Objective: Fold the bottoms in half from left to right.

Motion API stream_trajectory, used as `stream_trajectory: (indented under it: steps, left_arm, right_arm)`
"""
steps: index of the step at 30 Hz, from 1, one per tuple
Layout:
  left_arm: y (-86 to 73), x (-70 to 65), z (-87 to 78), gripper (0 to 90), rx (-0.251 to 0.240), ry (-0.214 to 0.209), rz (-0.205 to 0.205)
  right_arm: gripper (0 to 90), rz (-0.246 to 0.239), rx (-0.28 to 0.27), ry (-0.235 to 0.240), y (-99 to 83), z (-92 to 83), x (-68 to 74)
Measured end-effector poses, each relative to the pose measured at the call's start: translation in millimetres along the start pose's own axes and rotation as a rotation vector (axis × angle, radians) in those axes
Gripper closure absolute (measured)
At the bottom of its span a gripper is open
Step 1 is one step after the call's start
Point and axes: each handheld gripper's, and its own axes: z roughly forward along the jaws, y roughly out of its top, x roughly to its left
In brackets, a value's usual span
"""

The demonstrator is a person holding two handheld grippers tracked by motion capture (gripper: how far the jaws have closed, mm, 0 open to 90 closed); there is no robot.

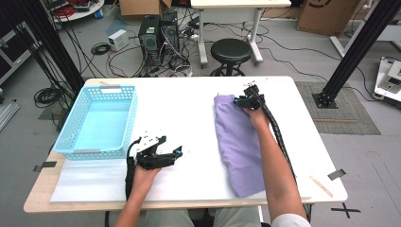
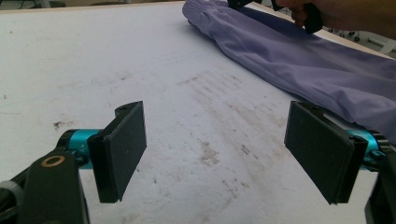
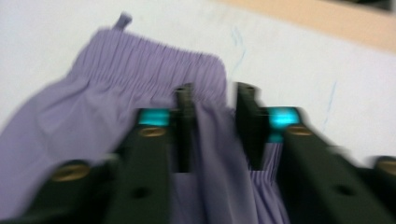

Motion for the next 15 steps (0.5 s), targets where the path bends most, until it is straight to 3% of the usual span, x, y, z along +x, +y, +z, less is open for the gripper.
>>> stream_trajectory:
  steps: [1,4,8,11,15]
  left_arm:
    - [-0.3,0.3,0.2,20.9,-0.001,0.001,-0.002]
    - [-1.6,1.6,-0.5,20.9,-0.004,0.006,-0.011]
    - [-1.6,1.1,-0.5,20.9,-0.003,0.005,-0.010]
    - [-1.4,1.0,0.2,20.9,-0.006,0.004,-0.013]
    - [-1.1,1.6,0.3,20.9,-0.004,0.004,-0.012]
  right_arm:
    - [86.1,0.006,0.018,0.014,-1.2,0.5,-0.6]
    - [87.7,-0.006,-0.010,0.031,-1.4,-8.6,-0.1]
    - [87.8,-0.034,-0.055,0.001,3.5,-29.1,0.5]
    - [87.8,-0.019,-0.084,-0.021,6.7,-44.3,-3.2]
    - [87.8,-0.007,-0.086,-0.089,5.3,-56.6,-11.0]
